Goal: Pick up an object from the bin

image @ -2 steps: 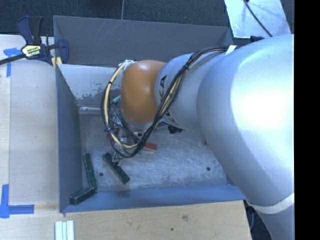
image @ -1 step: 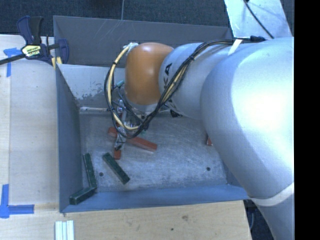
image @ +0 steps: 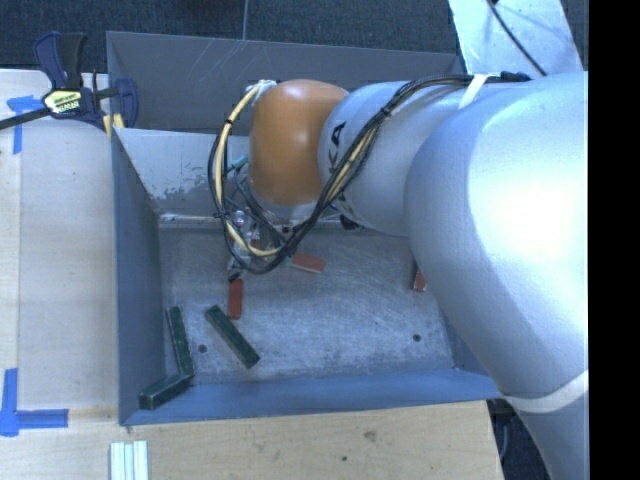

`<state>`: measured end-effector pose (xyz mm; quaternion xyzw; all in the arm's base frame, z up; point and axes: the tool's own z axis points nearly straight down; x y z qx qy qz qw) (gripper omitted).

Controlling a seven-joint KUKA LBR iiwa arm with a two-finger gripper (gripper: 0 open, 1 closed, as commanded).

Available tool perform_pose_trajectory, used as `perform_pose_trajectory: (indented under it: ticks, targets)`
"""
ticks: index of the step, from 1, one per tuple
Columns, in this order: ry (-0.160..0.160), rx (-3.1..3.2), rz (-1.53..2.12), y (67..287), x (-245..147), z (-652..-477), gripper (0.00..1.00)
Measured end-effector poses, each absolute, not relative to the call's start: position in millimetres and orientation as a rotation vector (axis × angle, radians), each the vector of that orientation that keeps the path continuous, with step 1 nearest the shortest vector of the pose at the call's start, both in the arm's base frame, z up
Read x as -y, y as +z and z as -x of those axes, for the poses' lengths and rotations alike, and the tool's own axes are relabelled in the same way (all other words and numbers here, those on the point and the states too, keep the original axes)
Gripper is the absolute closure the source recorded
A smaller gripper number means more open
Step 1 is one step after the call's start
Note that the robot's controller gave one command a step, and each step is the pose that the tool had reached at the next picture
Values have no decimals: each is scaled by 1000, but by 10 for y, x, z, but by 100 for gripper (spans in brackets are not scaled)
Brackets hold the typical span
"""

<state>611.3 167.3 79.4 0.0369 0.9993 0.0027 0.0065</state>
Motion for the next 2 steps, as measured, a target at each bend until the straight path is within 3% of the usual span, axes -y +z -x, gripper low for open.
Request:
perform_pose_trajectory:
  ticks: [1, 2]
  targets:
    - [4, -3133, -114, 724, -1662, -6080, 0]
    - [6, -3132, -113, 787, -1674, -6101, 100]
